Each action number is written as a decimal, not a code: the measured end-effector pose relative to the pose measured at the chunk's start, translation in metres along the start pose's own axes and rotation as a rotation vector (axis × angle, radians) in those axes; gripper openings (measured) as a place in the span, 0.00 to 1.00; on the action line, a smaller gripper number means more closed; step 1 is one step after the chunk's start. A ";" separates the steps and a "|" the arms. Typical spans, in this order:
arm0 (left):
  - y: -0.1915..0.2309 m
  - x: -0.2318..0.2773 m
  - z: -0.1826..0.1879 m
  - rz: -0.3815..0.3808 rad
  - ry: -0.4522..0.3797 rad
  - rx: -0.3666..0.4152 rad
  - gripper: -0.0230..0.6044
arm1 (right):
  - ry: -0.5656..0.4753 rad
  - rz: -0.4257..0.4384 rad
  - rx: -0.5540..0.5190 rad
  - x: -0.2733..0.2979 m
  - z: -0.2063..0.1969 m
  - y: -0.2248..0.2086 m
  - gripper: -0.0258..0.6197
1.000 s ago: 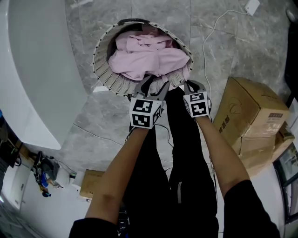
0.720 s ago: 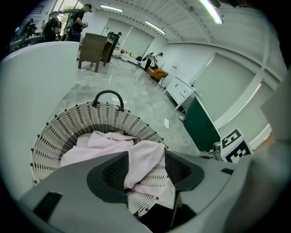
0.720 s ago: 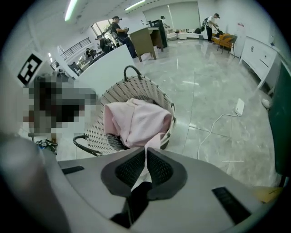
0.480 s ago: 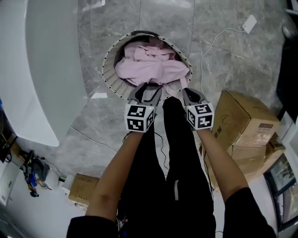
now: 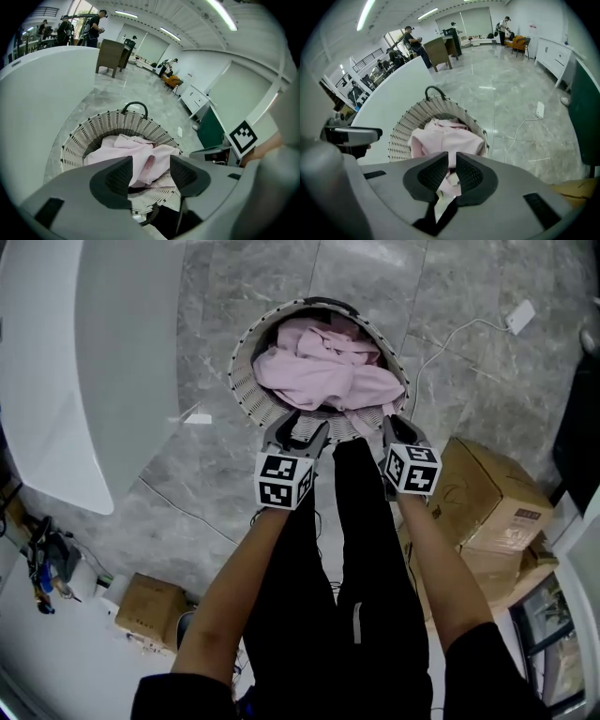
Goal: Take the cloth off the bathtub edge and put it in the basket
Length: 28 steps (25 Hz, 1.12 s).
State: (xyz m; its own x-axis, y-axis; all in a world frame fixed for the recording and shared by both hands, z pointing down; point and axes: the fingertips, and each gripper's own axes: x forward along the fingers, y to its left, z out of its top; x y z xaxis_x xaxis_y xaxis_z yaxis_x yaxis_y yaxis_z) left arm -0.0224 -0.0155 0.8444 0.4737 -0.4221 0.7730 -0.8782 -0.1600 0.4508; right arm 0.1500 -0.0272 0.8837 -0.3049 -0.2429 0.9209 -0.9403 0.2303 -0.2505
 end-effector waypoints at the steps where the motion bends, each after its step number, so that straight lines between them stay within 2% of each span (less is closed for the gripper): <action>1: 0.000 0.001 -0.002 -0.004 0.001 0.017 0.44 | 0.034 0.003 -0.009 0.002 -0.015 -0.002 0.12; 3: -0.010 0.003 -0.003 -0.026 0.000 0.095 0.44 | 0.099 0.013 -0.053 0.004 -0.043 -0.007 0.29; 5: -0.024 0.007 -0.004 -0.061 0.002 0.150 0.44 | 0.136 0.000 -0.111 0.005 -0.061 -0.015 0.30; 7: -0.034 0.012 -0.008 -0.092 0.012 0.146 0.44 | 0.157 -0.022 -0.129 0.009 -0.073 -0.025 0.30; 10: -0.039 0.023 -0.012 -0.107 0.022 0.124 0.44 | 0.174 -0.040 -0.085 0.022 -0.084 -0.039 0.30; 14: -0.042 0.034 -0.013 -0.107 0.026 0.120 0.44 | 0.206 0.009 0.016 0.046 -0.096 -0.043 0.30; 16: -0.043 0.041 -0.014 -0.113 0.030 0.116 0.44 | 0.200 0.034 0.026 0.053 -0.097 -0.041 0.29; 18: -0.041 0.046 -0.016 -0.113 0.036 0.117 0.44 | 0.181 0.033 -0.022 0.054 -0.095 -0.038 0.25; 20: -0.038 0.049 -0.017 -0.106 0.040 0.112 0.44 | 0.174 0.015 -0.074 0.052 -0.097 -0.036 0.12; 25: -0.041 0.050 -0.012 -0.094 0.031 0.093 0.44 | 0.187 0.007 -0.070 0.042 -0.108 -0.047 0.09; 28: -0.044 0.049 -0.007 -0.093 0.024 0.098 0.44 | 0.130 0.049 -0.013 0.030 -0.090 -0.045 0.09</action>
State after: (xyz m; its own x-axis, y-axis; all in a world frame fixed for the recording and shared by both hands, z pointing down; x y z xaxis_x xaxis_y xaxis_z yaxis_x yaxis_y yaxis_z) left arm 0.0397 -0.0228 0.8658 0.5541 -0.3802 0.7406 -0.8319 -0.2843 0.4765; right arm 0.1968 0.0404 0.9494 -0.3273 -0.1072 0.9388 -0.9226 0.2509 -0.2930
